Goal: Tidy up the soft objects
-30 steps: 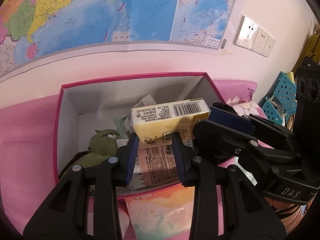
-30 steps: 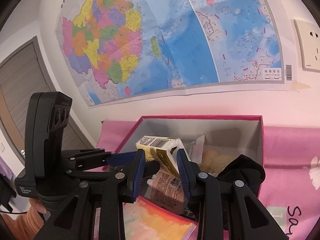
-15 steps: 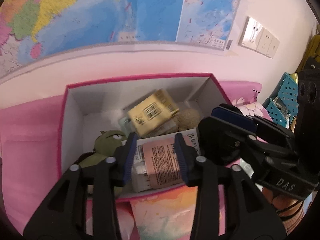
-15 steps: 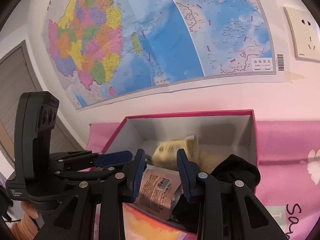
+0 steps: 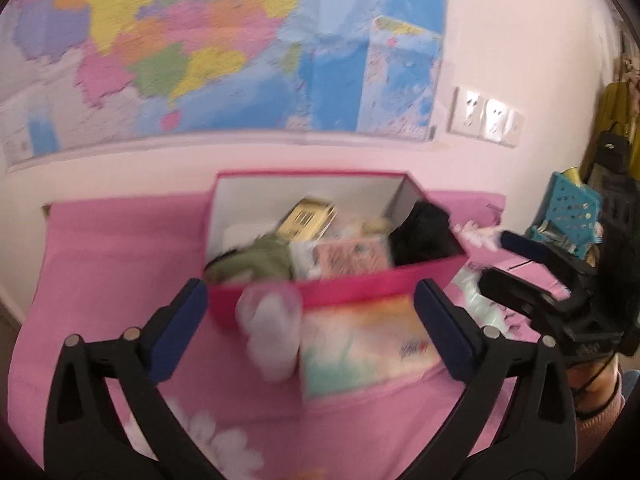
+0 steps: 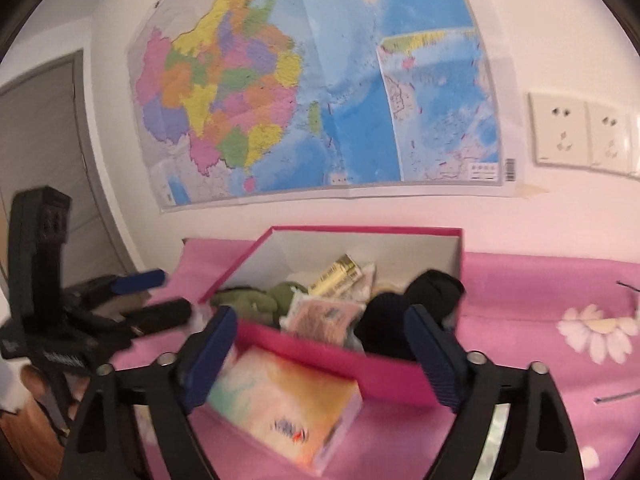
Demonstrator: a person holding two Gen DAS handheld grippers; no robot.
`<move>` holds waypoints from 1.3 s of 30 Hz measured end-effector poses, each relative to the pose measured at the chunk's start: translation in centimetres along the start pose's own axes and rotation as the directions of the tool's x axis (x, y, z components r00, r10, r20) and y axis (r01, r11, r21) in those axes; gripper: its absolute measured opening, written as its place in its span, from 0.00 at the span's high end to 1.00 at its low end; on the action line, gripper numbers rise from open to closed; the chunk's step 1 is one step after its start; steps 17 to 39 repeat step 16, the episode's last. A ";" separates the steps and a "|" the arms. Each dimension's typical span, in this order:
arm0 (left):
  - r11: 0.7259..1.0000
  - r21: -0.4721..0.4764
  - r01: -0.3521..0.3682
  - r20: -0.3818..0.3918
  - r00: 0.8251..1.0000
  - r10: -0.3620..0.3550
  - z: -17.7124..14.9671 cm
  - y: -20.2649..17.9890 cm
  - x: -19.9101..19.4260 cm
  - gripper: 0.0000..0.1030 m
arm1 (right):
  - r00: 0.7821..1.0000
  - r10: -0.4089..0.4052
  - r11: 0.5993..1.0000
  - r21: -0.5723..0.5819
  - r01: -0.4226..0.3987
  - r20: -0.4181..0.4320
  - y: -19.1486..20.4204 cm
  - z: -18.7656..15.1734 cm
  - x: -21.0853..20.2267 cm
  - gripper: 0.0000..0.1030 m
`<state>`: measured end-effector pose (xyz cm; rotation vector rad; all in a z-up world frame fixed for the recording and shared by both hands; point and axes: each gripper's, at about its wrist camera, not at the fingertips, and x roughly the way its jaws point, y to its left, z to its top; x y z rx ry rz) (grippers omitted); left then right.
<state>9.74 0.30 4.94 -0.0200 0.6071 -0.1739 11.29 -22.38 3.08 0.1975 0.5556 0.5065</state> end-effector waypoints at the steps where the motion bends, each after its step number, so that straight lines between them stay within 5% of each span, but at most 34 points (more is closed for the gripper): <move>1: 1.000 -0.009 -0.013 -0.014 1.000 0.013 -0.6 0.1 0.0 0.00 | 1.000 -0.026 1.000 -0.014 0.026 -0.002 0.5 -0.9 -0.6 0.00; 9: 0.992 -0.031 -0.123 -0.090 0.989 0.119 -4.8 0.2 -0.9 0.00 | 0.995 -0.082 0.996 -0.053 0.078 -0.063 3.3 -5.3 -2.6 0.00; 39: 0.990 -0.025 -0.138 -0.094 0.986 0.135 -6.6 -0.3 -2.1 0.00 | 0.993 -0.070 0.997 -0.037 0.066 -0.091 4.3 -7.1 -3.2 0.00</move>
